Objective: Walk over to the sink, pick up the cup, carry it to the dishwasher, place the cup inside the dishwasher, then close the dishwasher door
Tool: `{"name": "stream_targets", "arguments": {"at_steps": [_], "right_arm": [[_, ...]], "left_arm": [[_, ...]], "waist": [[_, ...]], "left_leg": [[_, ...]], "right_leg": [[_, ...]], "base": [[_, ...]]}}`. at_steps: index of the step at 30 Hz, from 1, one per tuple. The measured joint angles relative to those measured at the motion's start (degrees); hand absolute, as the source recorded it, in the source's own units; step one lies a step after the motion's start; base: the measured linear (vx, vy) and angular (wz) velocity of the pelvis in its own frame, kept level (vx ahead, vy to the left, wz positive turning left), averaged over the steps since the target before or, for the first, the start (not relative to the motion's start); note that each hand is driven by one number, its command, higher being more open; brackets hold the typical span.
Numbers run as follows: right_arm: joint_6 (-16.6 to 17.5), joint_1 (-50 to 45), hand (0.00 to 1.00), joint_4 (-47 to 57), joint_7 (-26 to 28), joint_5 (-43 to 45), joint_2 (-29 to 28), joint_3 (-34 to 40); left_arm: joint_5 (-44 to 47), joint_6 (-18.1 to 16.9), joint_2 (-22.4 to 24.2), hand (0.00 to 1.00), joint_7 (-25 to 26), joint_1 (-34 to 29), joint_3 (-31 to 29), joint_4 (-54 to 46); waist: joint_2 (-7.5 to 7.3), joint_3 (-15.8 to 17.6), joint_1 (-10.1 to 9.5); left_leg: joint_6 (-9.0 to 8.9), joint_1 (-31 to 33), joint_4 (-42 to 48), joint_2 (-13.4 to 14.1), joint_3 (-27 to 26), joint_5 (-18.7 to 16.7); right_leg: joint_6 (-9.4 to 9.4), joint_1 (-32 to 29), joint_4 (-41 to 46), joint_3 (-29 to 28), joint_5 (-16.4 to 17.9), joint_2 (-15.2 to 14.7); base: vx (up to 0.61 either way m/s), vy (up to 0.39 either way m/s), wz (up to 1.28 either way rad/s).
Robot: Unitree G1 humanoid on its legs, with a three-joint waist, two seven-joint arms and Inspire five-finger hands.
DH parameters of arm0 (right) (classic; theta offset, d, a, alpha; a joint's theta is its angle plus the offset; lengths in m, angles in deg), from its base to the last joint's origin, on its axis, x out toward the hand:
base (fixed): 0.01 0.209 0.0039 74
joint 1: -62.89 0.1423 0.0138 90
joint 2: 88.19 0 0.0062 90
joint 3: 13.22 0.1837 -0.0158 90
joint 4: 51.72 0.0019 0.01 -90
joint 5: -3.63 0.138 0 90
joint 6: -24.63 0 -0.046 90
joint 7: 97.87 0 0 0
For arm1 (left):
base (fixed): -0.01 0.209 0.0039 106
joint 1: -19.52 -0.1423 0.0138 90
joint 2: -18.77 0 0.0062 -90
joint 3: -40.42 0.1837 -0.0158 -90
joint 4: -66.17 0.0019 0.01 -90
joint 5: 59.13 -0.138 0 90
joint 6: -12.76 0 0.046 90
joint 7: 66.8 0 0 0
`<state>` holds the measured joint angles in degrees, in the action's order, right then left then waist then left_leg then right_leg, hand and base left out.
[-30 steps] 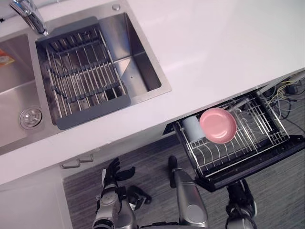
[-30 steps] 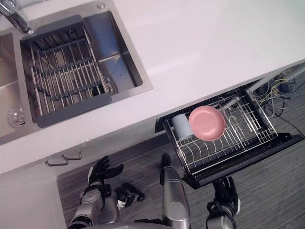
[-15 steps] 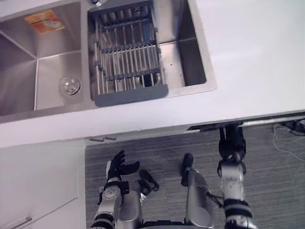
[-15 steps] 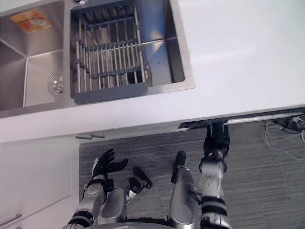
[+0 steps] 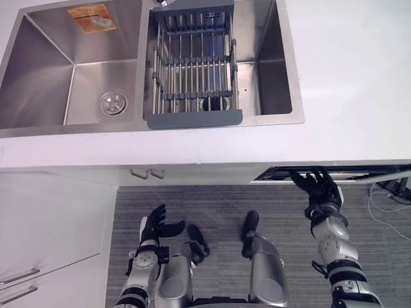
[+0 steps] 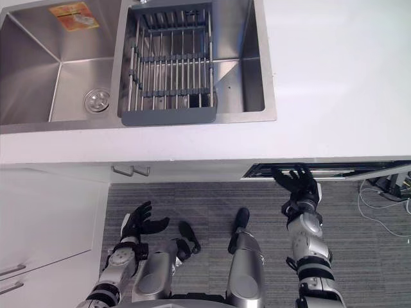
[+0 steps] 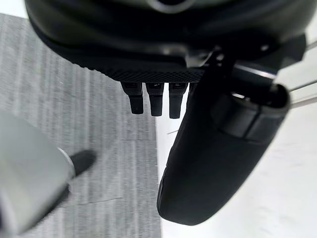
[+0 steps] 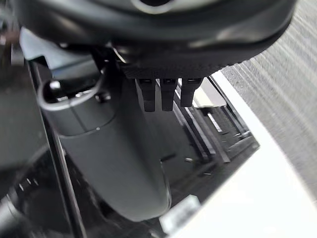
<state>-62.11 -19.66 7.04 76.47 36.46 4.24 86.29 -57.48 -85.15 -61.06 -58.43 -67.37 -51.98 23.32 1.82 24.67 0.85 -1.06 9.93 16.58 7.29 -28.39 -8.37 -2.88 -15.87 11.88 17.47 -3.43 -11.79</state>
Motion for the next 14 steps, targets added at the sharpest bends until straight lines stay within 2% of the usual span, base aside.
{"name": "stream_targets", "arguments": {"at_steps": [2,6,9,14], "right_arm": [[0.38,-3.00,0.90,0.04,1.36,-2.21,-0.59,-0.15],[1.01,-9.01,0.90,-0.61,2.36,-11.10,-3.88,-0.44],[1.19,-10.74,0.90,-4.46,2.59,-18.62,-5.79,-0.55],[0.57,-12.93,0.90,-9.33,2.92,-28.19,-7.84,-0.94]], "left_arm": [[-0.89,0.16,-0.64,0.90,-0.02,-0.92,-0.02,1.16],[-1.77,0.22,-2.40,0.90,-0.26,-4.14,-0.48,1.36],[-1.77,0.23,-2.43,0.90,-1.20,-5.64,-1.86,1.36],[-1.76,0.39,-2.43,0.90,-2.34,-6.76,-2.48,1.37]], "waist": [[-0.50,-2.36,0.44],[-2.09,-7.47,0.81],[-2.26,-10.53,1.26],[-2.26,-12.02,1.41]], "left_leg": [[0.59,-0.28,-0.98,-0.22,0.75,0.72],[0.41,-3.81,-4.41,-0.82,1.17,1.54],[0.26,-6.14,-6.53,-1.35,1.20,1.94],[-0.27,-9.27,-8.63,-1.57,1.16,2.50]], "right_leg": [[-0.22,1.10,-1.34,0.92,-0.57,0.41],[-0.36,5.46,-5.49,1.68,-1.48,1.66],[-0.63,7.98,-7.70,1.87,-1.72,2.15],[-0.64,10.95,-9.06,2.05,-1.73,2.64]], "base": [[0.09,-0.006,0.22],[0.15,-0.002,0.07],[0.11,0.014,0.02],[0.02,0.001,0.00]]}}
